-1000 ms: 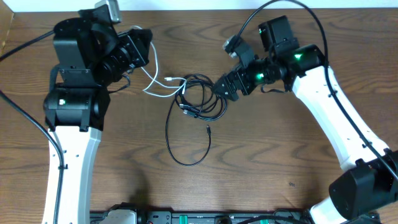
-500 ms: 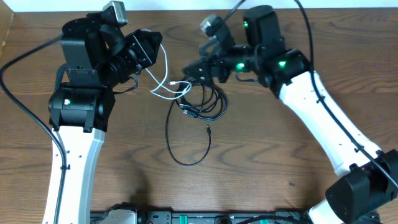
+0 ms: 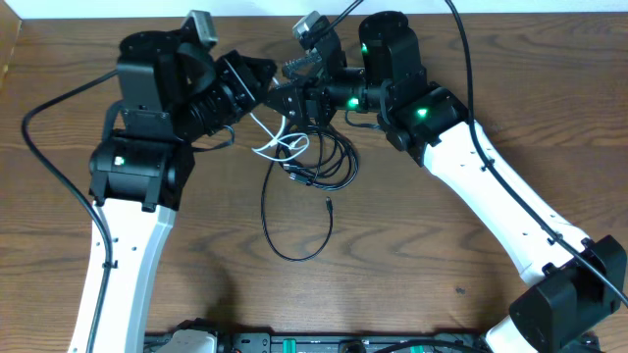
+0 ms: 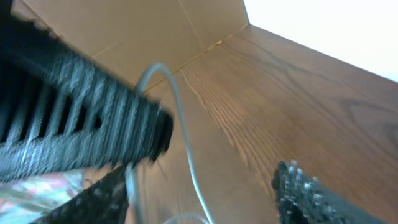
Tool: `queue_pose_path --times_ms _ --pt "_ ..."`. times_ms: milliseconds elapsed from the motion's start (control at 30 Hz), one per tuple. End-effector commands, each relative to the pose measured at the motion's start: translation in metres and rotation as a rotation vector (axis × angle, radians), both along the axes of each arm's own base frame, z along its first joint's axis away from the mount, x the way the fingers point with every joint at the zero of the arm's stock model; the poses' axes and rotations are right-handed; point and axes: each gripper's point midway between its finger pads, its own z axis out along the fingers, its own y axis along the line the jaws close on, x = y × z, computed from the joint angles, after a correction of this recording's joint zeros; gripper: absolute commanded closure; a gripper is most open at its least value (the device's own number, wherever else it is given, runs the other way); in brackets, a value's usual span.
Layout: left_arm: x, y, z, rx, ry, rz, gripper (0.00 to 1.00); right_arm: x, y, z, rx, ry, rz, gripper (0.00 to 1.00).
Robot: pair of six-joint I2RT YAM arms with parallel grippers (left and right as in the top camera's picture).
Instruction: Untangle cables
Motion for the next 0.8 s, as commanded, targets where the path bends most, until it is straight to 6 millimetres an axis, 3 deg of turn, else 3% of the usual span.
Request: queue_pose_path --times_ms 0,133,233,367,467,500,633,767 --pt "-0.004 -0.011 0.007 -0.02 -0.005 -0.035 0.93 0.007 0.0 -0.002 -0.004 0.012 -0.036 0.47" --pt "-0.003 -0.011 0.007 -0.016 -0.006 -0.032 0.92 0.02 -0.01 -0.005 -0.021 0.01 -0.096 0.99" --pt "-0.001 -0.008 0.006 -0.006 -0.007 -0.012 0.92 0.041 -0.034 -0.009 -0.046 0.016 -0.189 0.99" --pt "0.002 -0.003 0.005 0.009 -0.01 0.019 0.7 0.072 -0.086 0.003 -0.032 0.015 -0.322 0.99" --pt "0.005 0.001 0.004 0.022 -0.013 0.047 0.56 0.097 -0.145 0.03 0.012 -0.001 -0.454 0.99" --pt "0.007 0.004 0.003 0.031 -0.014 0.066 0.51 0.107 -0.186 0.05 0.035 -0.019 -0.539 0.99" --pt "0.009 0.008 0.002 0.051 -0.023 0.084 0.5 0.118 -0.287 0.089 0.053 -0.07 -0.744 0.99" --pt "0.009 0.008 0.002 0.074 -0.039 0.074 0.5 0.118 -0.382 0.106 0.066 -0.069 -0.945 0.99"
